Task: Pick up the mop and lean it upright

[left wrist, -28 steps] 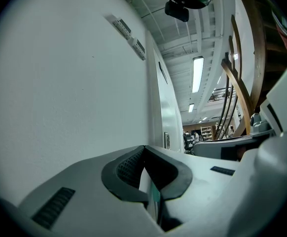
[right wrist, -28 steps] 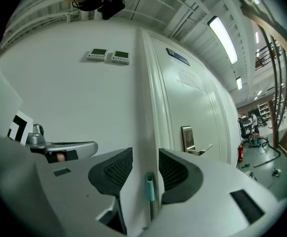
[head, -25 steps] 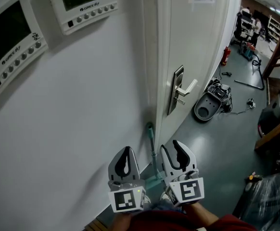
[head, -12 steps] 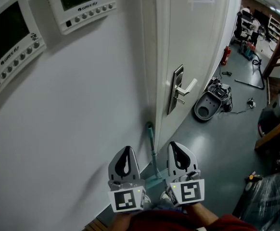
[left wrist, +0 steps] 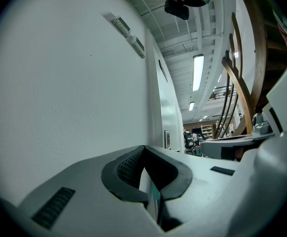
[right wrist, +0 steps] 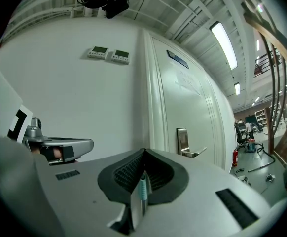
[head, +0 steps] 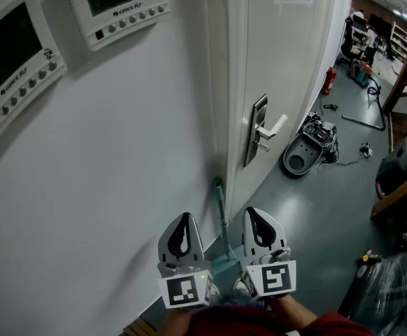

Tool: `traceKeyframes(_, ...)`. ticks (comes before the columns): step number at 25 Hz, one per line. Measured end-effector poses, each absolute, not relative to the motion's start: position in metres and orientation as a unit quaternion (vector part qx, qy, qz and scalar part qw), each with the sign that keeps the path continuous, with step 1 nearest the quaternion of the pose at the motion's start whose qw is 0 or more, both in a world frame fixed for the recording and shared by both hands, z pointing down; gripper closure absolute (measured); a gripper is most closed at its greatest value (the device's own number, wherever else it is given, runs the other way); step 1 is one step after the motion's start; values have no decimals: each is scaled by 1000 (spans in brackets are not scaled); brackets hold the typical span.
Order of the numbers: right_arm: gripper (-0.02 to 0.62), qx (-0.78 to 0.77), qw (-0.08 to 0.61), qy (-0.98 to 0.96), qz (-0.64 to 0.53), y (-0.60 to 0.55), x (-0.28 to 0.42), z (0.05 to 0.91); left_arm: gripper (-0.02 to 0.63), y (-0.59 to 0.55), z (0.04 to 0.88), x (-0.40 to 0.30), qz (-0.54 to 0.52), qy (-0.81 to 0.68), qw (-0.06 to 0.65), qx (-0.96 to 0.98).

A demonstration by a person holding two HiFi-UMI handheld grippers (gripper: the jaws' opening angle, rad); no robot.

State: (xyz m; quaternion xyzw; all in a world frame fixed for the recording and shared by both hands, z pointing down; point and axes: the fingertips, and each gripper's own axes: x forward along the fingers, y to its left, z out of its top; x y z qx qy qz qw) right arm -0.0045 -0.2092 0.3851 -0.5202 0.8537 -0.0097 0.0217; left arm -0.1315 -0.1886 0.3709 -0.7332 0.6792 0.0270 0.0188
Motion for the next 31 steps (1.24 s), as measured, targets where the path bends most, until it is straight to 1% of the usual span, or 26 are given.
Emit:
traceKeyframes(10,578,-521,31,853,-7,-211,-7,387,592,-188,373,-133,26,681,19,-731)
traceKeyframes(16,578,-516,15,857,-9,-209,-7,392,592,-187,372,-132,21,683,23,-730)
traceKeyframes(20,578,-519,28,854,-7,-210,-6,389,593,-186,372,-131,24,682,19,-731)
traceKeyframes(31,578,-515,27,857,-3,-209,-6,387,592,-184,370,-128,25,681,19,-732)
